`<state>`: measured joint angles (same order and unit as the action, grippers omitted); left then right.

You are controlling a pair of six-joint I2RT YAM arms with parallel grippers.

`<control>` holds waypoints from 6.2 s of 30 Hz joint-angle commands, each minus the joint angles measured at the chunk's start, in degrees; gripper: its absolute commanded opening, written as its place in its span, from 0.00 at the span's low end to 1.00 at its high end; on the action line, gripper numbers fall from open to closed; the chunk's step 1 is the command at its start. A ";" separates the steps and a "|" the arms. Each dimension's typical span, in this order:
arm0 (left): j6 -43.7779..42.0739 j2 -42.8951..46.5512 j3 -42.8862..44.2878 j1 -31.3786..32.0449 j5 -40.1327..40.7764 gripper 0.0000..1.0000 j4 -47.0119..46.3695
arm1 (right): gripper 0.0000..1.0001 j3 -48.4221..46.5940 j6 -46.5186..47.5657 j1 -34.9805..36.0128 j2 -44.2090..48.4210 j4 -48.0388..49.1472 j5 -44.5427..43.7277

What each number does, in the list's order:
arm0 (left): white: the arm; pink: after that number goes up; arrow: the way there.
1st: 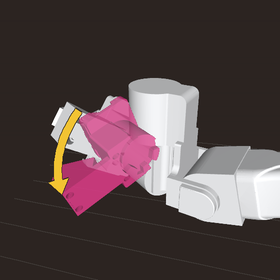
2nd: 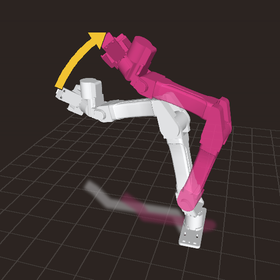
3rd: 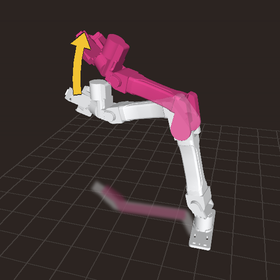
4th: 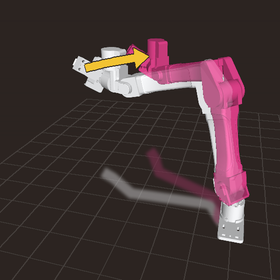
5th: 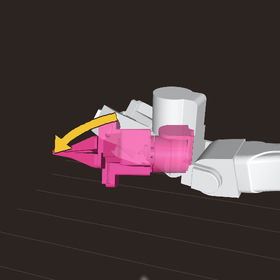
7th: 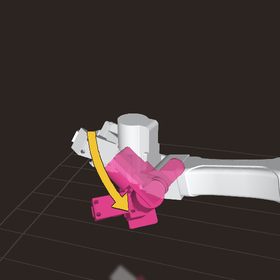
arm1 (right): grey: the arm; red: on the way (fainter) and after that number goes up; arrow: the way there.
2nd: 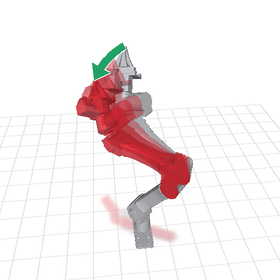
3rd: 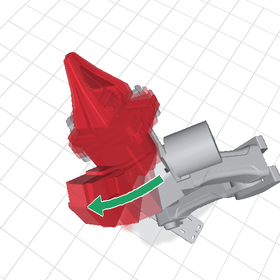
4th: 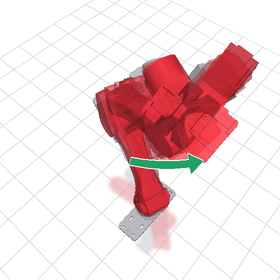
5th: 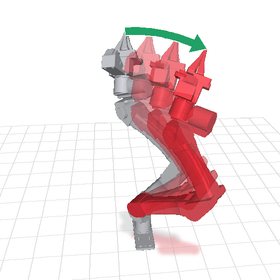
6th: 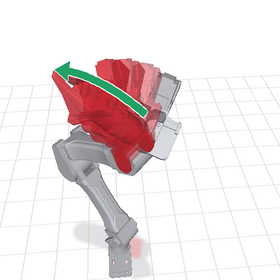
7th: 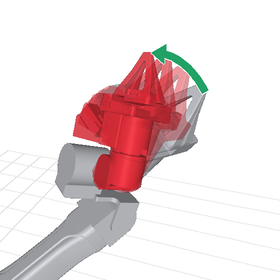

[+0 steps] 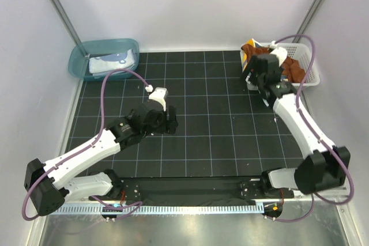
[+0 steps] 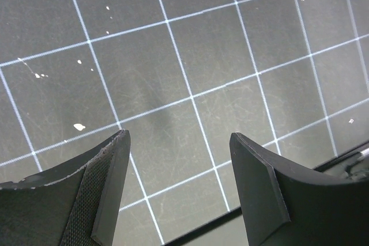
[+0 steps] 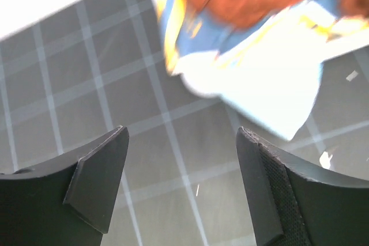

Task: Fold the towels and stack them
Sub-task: Grab crumpled towel, then move the towel to the center of the board, then flatten out the crumpled towel

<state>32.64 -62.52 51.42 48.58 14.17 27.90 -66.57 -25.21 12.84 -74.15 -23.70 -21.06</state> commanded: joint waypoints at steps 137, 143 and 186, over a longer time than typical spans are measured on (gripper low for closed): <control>8.31 -2.77 6.86 -24.85 -10.21 0.72 3.31 | 0.01 19.64 -10.91 66.84 3.15 18.09 13.43; 8.40 -11.90 7.29 -23.97 -11.89 0.72 -1.35 | 0.01 18.67 -14.34 79.87 -0.73 16.15 7.89; -4.43 -59.64 33.92 -17.29 -16.46 0.61 -3.38 | 0.52 25.61 -12.85 7.37 -7.50 12.98 5.32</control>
<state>29.19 -120.49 87.26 30.65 -2.61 22.81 -40.56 -39.05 20.49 -81.06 -13.96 -15.81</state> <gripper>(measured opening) 0.618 0.520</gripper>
